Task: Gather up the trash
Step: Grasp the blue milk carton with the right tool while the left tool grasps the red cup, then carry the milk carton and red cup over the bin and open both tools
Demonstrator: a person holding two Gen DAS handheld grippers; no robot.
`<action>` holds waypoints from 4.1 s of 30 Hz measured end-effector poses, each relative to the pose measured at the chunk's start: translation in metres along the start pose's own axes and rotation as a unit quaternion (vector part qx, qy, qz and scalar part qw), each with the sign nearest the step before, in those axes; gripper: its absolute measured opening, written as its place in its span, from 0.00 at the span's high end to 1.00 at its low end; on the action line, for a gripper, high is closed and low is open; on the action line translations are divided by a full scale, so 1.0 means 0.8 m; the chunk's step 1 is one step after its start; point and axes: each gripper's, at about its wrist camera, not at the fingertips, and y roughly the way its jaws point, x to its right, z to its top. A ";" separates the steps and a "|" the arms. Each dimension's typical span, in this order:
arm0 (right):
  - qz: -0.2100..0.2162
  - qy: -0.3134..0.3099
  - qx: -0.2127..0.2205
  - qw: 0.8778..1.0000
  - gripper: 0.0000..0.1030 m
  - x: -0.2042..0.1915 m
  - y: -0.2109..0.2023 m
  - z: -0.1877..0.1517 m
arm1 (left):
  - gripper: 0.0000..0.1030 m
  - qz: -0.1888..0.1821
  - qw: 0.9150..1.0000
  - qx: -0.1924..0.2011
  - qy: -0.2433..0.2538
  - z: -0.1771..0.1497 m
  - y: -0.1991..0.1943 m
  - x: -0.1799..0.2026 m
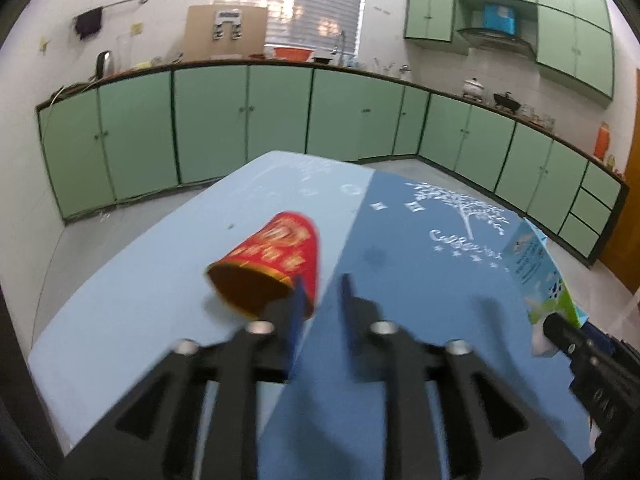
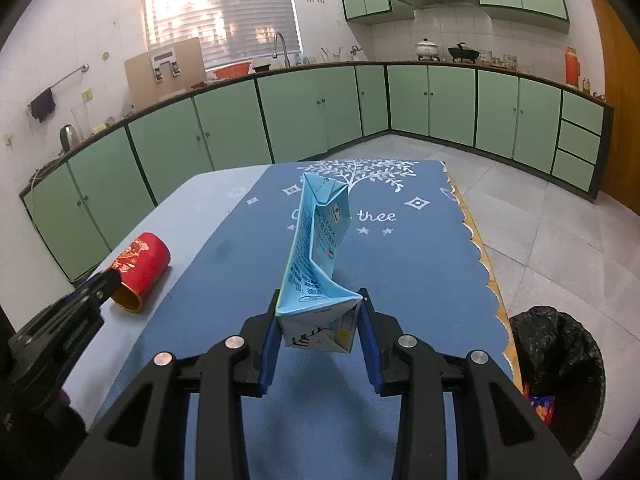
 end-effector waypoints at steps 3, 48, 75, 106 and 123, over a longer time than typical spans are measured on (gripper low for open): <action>0.001 -0.003 0.001 1.000 0.66 -0.006 0.002 0.001 | 0.64 -0.007 1.000 0.009 -0.012 -0.002 -0.004 -0.017; 0.063 0.025 -0.017 0.998 0.66 0.007 0.034 -0.007 | 0.52 -0.027 0.999 -0.035 -0.028 0.032 0.080 -0.015; 0.061 0.027 -0.066 0.996 0.62 0.011 0.052 -0.012 | 0.97 -0.062 0.998 -0.021 -0.009 0.013 0.030 -0.013; -0.076 0.121 0.036 0.989 0.68 0.256 -0.142 -0.036 | 0.97 -0.252 0.961 -0.013 0.115 -0.050 -0.071 0.255; -0.170 0.198 -0.042 0.964 0.67 0.441 -0.092 -0.093 | 0.87 -0.331 0.911 -0.142 0.200 -0.169 0.000 0.481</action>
